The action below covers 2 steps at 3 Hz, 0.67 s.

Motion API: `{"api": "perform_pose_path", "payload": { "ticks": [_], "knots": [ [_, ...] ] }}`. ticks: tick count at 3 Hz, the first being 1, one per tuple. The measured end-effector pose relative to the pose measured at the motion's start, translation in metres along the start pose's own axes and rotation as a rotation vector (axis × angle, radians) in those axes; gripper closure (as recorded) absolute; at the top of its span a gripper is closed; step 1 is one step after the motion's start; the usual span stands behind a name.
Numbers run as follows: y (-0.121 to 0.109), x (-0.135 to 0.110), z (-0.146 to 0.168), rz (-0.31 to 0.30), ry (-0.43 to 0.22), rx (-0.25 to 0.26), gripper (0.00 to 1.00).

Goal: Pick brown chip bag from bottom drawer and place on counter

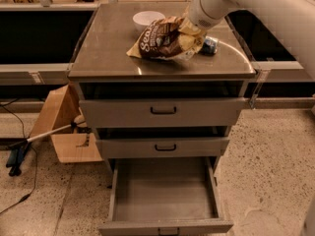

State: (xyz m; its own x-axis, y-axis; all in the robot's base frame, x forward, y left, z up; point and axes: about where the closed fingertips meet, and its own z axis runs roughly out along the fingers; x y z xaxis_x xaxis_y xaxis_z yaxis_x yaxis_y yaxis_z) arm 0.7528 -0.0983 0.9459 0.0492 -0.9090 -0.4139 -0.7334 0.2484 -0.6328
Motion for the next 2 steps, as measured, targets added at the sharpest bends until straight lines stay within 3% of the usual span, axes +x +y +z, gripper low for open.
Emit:
{"api": "perform_pose_path", "payload": {
  "ticks": [1, 2],
  "knots": [
    [0.0, 0.0, 0.0, 0.0, 0.0, 0.0, 0.51],
    [0.0001, 0.0, 0.0001, 0.0, 0.0, 0.0, 0.28]
  ]
}}
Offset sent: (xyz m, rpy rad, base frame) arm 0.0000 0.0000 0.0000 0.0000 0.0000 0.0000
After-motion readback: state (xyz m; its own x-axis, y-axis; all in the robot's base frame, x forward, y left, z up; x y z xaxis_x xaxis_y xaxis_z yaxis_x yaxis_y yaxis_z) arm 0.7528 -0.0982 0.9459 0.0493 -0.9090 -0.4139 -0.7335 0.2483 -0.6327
